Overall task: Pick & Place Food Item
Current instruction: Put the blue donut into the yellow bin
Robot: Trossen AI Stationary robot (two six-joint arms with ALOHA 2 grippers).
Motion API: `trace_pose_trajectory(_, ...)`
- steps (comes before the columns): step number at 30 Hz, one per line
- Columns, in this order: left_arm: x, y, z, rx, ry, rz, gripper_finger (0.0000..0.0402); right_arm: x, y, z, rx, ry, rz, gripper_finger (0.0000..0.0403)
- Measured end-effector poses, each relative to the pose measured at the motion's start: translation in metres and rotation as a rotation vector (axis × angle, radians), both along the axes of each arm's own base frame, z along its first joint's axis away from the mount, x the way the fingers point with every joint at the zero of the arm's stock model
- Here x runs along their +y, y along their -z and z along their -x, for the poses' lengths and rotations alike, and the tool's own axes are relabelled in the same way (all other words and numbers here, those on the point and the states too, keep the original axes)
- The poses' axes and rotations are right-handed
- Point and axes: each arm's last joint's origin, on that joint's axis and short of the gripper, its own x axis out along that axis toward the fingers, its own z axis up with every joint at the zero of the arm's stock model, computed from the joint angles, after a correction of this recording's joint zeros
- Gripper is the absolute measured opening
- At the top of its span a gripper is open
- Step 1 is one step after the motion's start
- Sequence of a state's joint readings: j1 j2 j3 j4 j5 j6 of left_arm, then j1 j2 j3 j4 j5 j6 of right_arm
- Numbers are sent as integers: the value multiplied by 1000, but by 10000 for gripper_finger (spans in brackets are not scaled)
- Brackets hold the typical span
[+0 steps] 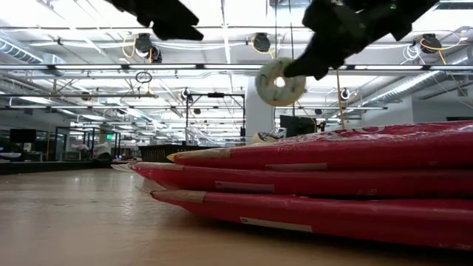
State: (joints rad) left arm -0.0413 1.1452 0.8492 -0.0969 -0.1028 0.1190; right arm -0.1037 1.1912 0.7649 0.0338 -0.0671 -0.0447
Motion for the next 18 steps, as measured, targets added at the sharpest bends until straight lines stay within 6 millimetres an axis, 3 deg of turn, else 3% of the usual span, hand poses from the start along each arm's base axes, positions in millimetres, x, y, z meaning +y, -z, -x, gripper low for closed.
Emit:
trace_pose_trajectory(6,6,6,7,-140,29,61,316,-16,12,14,-8,-128,64,13)
trace_pose_trajectory(9,9,7,8,-184,13,75,311,-25,27,17,5,-130,91,11)
trace_pose_trajectory(18,13,10,7,-179,-18,122,317,-46,61,27,-95,-178,161,11)
